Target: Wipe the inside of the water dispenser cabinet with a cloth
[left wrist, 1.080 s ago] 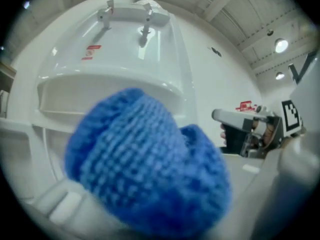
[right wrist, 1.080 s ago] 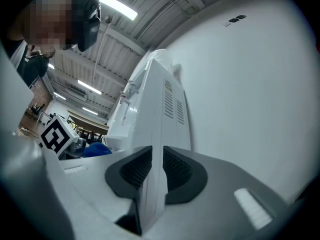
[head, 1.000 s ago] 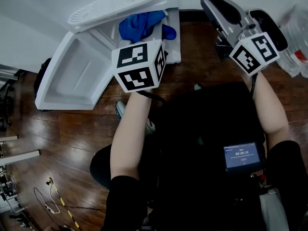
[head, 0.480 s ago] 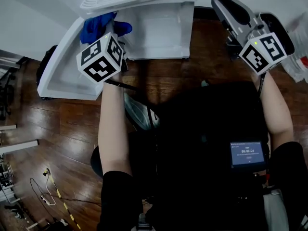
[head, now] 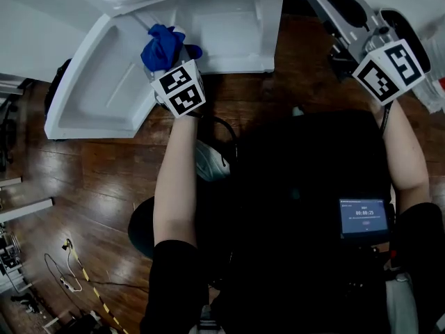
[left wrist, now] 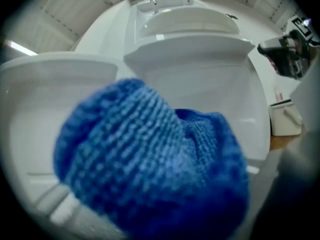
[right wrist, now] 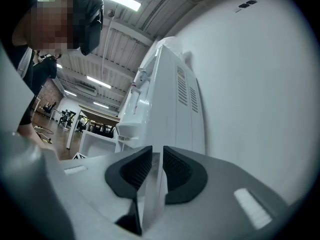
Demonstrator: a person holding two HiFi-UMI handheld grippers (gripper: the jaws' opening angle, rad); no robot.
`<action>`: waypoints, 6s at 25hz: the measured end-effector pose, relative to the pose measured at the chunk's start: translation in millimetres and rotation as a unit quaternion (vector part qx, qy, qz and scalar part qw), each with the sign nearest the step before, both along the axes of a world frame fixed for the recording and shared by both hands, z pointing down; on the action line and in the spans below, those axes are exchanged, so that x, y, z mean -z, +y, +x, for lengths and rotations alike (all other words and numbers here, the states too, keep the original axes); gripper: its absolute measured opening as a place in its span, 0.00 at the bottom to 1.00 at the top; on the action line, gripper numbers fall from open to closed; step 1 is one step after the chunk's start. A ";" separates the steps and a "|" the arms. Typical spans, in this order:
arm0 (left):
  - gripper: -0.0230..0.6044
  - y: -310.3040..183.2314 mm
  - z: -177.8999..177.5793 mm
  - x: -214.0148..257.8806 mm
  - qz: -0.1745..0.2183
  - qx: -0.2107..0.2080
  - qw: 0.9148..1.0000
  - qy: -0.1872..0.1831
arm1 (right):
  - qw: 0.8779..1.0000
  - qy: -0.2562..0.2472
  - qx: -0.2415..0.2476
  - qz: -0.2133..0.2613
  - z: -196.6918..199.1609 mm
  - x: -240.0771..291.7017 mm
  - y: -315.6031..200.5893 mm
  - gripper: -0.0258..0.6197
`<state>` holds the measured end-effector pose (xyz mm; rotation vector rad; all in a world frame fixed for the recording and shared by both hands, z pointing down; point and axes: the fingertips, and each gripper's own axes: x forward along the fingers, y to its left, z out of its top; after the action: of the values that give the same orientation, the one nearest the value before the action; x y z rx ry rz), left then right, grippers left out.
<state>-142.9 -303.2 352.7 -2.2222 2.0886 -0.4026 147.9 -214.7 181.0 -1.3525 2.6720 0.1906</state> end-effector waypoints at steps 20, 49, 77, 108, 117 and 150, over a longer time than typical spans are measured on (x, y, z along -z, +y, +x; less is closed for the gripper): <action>0.29 8.5 22.3 -164.7 -0.244 -0.013 0.965 0.091 | 1.000 -0.002 -0.001 -0.009 0.8 -5.7 -4.4 0.15; 0.29 -89.9 79.6 -123.9 -0.218 -0.033 0.972 -0.081 | 0.996 -0.080 0.023 0.009 13.1 21.8 -4.8 0.13; 0.29 -115.6 135.1 -111.6 -0.230 -0.129 0.963 -0.045 | 0.989 -0.140 0.047 -0.021 18.5 22.0 -9.8 0.13; 0.29 -105.8 175.1 -117.3 -0.233 -0.185 0.954 0.034 | 0.987 -0.155 0.034 -0.031 31.5 10.1 -18.5 0.12; 0.28 -44.9 213.6 -133.1 -0.282 -0.318 0.899 -0.105 | 0.989 -0.141 0.037 -0.039 30.6 7.8 -18.7 0.12; 0.27 -8.8 204.8 -45.4 -0.057 -0.397 0.844 -0.357 | 0.991 -0.126 0.019 -0.035 33.0 4.7 -17.7 0.12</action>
<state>61.9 -312.0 398.0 -2.2350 0.7146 -1.0545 180.9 -232.4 176.3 -1.2493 2.5113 -0.0750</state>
